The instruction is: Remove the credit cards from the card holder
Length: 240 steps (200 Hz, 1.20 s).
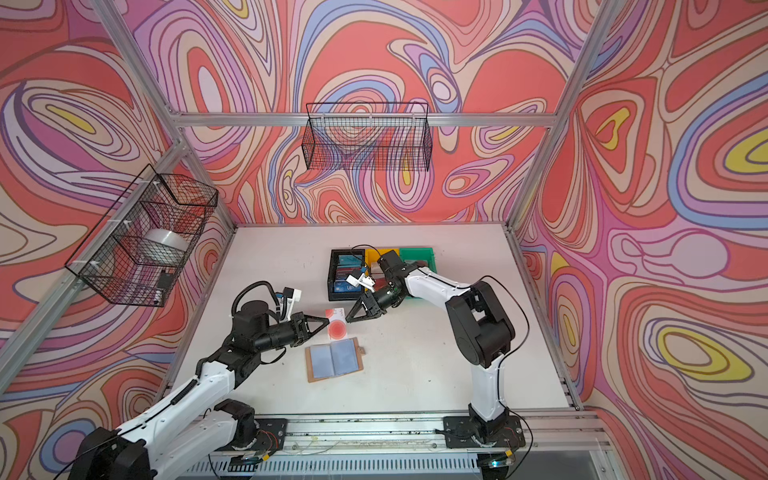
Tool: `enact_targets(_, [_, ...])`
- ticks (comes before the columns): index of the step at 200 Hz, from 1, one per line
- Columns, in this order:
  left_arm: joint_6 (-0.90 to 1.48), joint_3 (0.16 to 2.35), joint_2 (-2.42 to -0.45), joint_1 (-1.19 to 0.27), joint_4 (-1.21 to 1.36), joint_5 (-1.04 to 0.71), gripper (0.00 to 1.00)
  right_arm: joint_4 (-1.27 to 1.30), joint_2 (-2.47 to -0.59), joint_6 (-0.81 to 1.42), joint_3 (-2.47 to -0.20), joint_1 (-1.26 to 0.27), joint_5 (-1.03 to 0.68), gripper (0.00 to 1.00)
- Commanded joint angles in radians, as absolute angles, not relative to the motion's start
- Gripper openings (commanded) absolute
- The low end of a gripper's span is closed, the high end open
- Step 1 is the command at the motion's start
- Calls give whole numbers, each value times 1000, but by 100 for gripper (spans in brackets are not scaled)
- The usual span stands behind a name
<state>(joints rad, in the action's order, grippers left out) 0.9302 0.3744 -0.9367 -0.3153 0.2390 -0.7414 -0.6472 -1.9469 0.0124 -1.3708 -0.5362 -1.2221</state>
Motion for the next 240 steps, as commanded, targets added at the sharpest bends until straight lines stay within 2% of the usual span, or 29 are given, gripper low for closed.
enact_targets(1, [940,355,-915,-318,324,-752,0,-646,-1944,2,-1377,-532,-1257,29])
enact_targets(57, [976,291,-864,-319,385,-700,0,-614,-1939,27,-1371,-532,-1274,29])
enact_targets(111, [1005,271,-881,-322,470,-678,0,-524,-1949,90,-1339,-532,-1291,29])
enact_targets(240, [1023,273,-931,-335,522,-687,0,-492,-1959,115,-1334,-534,-1308,26])
